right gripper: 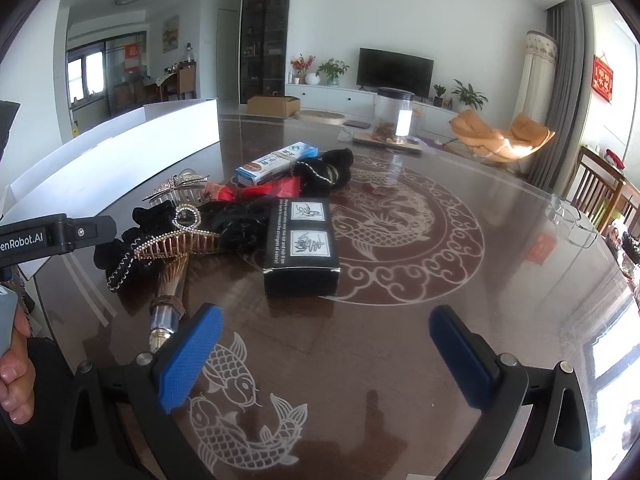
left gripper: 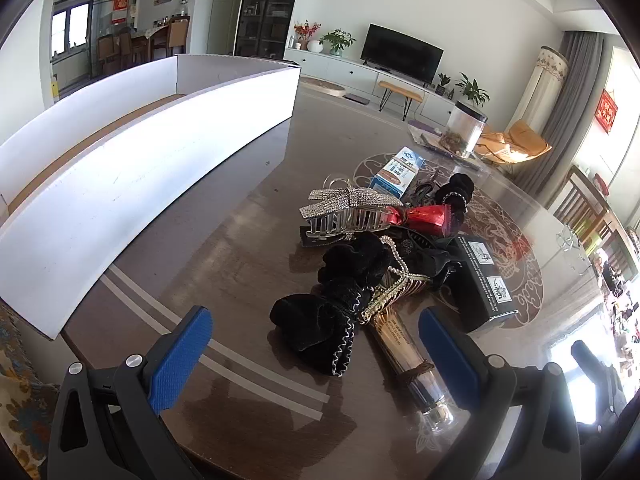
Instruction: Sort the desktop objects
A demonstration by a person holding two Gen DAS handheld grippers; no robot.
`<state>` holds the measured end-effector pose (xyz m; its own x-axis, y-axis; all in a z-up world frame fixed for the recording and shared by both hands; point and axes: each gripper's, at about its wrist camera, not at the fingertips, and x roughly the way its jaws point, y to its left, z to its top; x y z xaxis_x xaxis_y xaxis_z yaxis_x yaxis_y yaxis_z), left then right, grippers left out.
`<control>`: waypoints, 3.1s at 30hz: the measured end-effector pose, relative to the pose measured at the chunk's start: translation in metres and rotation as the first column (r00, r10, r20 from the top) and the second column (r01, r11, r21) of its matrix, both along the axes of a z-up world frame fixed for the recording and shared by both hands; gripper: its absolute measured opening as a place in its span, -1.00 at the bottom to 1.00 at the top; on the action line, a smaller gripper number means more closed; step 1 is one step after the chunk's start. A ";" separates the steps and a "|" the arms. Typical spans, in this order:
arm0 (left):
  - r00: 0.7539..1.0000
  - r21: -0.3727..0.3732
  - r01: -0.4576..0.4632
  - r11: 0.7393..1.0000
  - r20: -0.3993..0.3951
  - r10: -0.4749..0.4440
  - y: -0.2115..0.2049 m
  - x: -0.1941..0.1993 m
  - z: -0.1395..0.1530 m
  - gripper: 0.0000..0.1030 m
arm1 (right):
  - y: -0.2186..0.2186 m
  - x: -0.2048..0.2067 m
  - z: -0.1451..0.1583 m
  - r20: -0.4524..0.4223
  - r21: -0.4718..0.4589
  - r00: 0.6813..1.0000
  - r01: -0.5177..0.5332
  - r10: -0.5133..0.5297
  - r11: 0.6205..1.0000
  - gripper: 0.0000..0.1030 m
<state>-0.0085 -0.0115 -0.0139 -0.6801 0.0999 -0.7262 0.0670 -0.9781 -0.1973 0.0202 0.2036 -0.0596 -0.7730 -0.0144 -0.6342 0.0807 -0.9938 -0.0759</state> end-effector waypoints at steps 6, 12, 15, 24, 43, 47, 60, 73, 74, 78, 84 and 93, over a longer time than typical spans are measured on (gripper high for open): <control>1.000 -0.050 0.019 0.999 -0.014 -0.019 0.009 0.002 0.002 1.00 | 0.005 0.001 -0.002 0.009 -0.009 1.000 0.014 -0.014 1.000 1.00; 0.999 -0.079 0.029 0.996 -0.019 -0.030 0.011 0.003 0.002 1.00 | 0.003 0.001 0.001 -0.001 -0.001 1.000 0.005 -0.005 1.000 1.00; 0.999 -0.081 0.029 0.996 -0.019 -0.031 0.011 0.003 0.002 1.00 | 0.003 -0.001 0.000 0.001 -0.002 1.000 0.004 -0.004 1.000 1.00; 1.000 -0.065 0.025 0.998 -0.007 -0.026 0.009 0.002 0.001 1.00 | 0.009 -0.005 -0.009 0.024 -0.008 1.000 0.009 -0.009 1.000 1.00; 1.000 -0.050 0.024 0.998 0.003 -0.024 0.006 0.002 0.000 1.00 | 0.017 -0.012 -0.025 0.071 -0.023 0.997 0.026 -0.024 0.999 1.00; 1.000 -0.051 0.023 0.998 0.005 -0.023 0.006 0.001 0.000 1.00 | 0.017 -0.013 -0.027 0.074 -0.024 0.997 0.022 -0.020 0.999 1.00; 1.000 -0.034 0.022 0.999 0.020 -0.022 0.006 -0.001 -0.002 1.00 | 0.017 -0.016 -0.036 0.109 -0.053 0.994 0.015 -0.009 0.998 1.00; 0.999 -0.019 0.022 1.000 0.029 -0.022 0.005 -0.002 -0.003 1.00 | 0.011 -0.019 -0.040 0.121 -0.018 0.993 0.014 -0.012 1.000 1.00; 0.999 -0.020 0.023 1.000 0.030 -0.023 0.005 -0.002 -0.003 1.00 | 0.011 -0.019 -0.040 0.121 -0.017 0.993 0.015 -0.013 1.000 1.00; 0.999 -0.016 0.024 1.000 0.033 -0.024 0.005 -0.002 -0.003 1.00 | 0.011 -0.017 -0.039 0.115 -0.008 0.993 0.021 -0.020 1.000 1.00; 0.999 -0.003 0.024 1.000 0.040 -0.024 0.003 -0.003 -0.004 1.00 | 0.006 -0.017 -0.039 0.110 0.019 0.994 0.012 -0.014 1.000 1.00; 0.999 0.012 0.023 1.000 0.043 -0.024 0.002 -0.004 -0.005 1.00 | 0.005 -0.017 -0.039 0.105 0.029 0.994 0.013 -0.016 0.999 1.00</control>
<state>-0.0124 -0.0099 -0.0189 -0.6453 0.1242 -0.7538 0.0527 -0.9771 -0.2061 0.0031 0.2087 -0.0983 -0.7023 0.0153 -0.7117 0.0756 -0.9925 -0.0959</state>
